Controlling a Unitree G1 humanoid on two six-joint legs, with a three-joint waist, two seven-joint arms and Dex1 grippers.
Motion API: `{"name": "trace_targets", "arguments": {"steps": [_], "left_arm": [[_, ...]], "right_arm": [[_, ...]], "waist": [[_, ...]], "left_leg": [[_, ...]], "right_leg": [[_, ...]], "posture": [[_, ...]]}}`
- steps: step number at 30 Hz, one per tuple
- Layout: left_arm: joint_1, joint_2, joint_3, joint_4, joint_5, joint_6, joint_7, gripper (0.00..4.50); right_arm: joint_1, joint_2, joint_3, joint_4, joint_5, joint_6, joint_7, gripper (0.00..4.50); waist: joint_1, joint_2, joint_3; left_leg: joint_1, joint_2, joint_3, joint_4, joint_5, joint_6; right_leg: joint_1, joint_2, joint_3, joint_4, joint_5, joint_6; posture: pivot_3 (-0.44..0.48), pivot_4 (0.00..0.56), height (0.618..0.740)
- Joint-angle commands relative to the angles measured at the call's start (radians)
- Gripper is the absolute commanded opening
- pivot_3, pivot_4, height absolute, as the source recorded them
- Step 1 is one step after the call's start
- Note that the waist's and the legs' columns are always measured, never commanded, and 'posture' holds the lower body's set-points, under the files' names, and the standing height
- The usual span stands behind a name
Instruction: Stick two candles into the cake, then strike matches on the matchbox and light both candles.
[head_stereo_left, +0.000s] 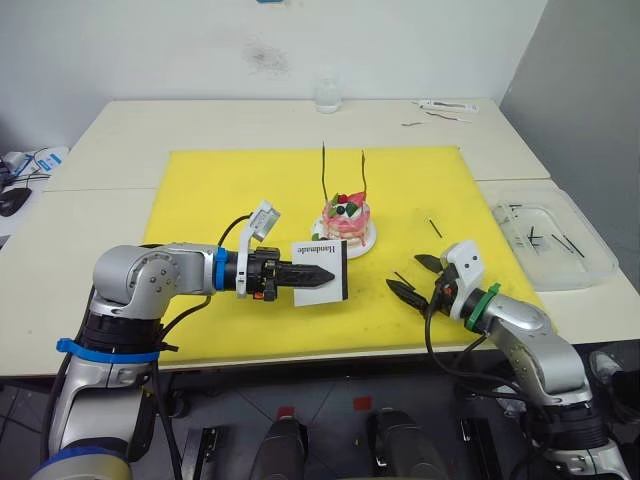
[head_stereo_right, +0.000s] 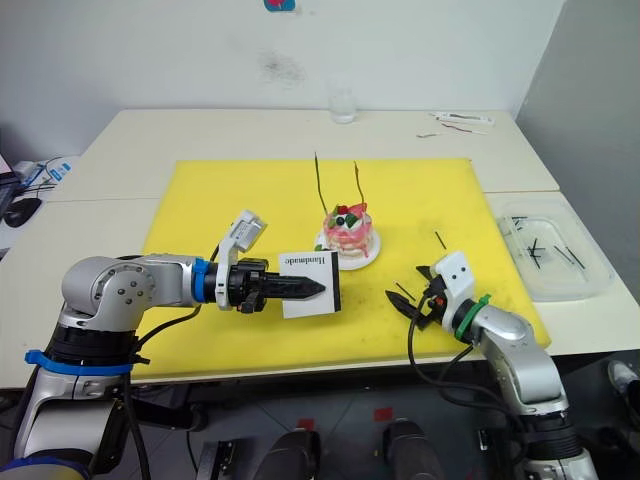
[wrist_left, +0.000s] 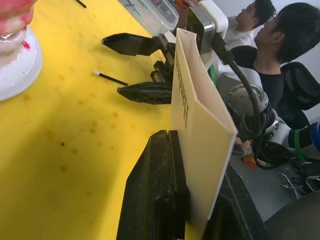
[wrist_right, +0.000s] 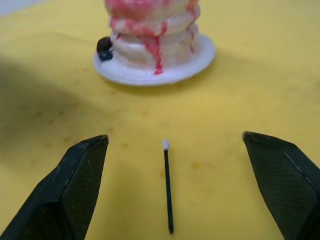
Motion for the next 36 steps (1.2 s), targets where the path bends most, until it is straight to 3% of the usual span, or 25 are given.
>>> {"name": "trace_targets", "arguments": {"steps": [1, 4, 12, 20, 25, 34, 36], "left_arm": [[-0.021, 0.000, 0.012, -0.021, -0.021, -0.001, -0.011, 0.48], [-0.020, 0.003, 0.011, -0.021, -0.021, -0.001, -0.016, 0.48], [-0.012, 0.006, 0.013, -0.028, -0.023, -0.001, -0.018, 0.48], [-0.014, 0.001, 0.011, -0.025, -0.021, -0.003, -0.016, 0.48], [-0.014, 0.004, 0.012, -0.023, -0.019, -0.004, -0.017, 0.48], [-0.007, 0.001, 0.020, -0.025, -0.023, -0.002, -0.007, 0.48], [-0.007, 0.000, 0.022, -0.024, -0.023, -0.002, -0.005, 0.48]], "right_arm": [[0.009, 0.014, 0.003, 0.015, -0.022, -0.073, -0.019, 3.59], [0.030, 0.027, 0.013, 0.041, -0.027, -0.113, -0.019, 2.51], [0.084, 0.021, 0.026, 0.065, -0.033, -0.181, 0.007, 2.51], [0.043, 0.033, 0.041, 0.163, -0.051, -0.215, 0.023, 2.51], [0.043, 0.014, 0.072, 0.176, -0.078, -0.163, 0.025, 2.51], [0.057, 0.018, 0.075, 0.144, -0.068, -0.068, 0.002, 2.51], [0.054, 0.021, 0.068, 0.145, -0.065, -0.060, -0.006, 2.13]], "waist": [[0.001, 0.000, 0.000], [0.003, 0.000, 0.000], [0.004, 0.000, 0.000], [0.004, 0.000, 0.000], [0.002, -0.001, 0.000], [0.003, -0.002, -0.001], [0.003, -0.002, -0.001]], "left_leg": [[0.000, 0.000, 0.000, 0.000, 0.000, 0.000], [0.000, 0.000, 0.000, -0.001, 0.000, 0.000], [0.000, 0.000, 0.000, -0.001, 0.000, 0.000], [0.001, 0.000, 0.000, -0.001, 0.000, 0.000], [0.012, 0.000, 0.000, -0.001, 0.000, 0.000], [0.012, 0.000, -0.001, -0.002, 0.000, 0.000], [0.012, 0.000, -0.002, -0.002, 0.000, 0.000]], "right_leg": [[0.000, 0.000, 0.000, 0.000, 0.000, 0.000], [0.000, 0.000, 0.000, 0.000, 0.000, 0.000], [0.000, 0.000, 0.000, 0.000, -0.001, -0.002], [0.001, 0.000, 0.000, 0.000, -0.002, -0.003], [0.012, 0.000, 0.000, -0.002, -0.003, -0.005], [0.013, 0.000, -0.001, -0.003, -0.003, -0.005], [0.013, 0.000, -0.001, -0.003, -0.003, -0.005]], "posture": [[0.000, 0.150, 0.740], [0.000, 0.150, 0.740], [0.000, 0.150, 0.740], [0.000, 0.150, 0.740], [0.000, 0.150, 0.740], [0.000, 0.150, 0.740], [0.000, 0.150, 0.740]]}}
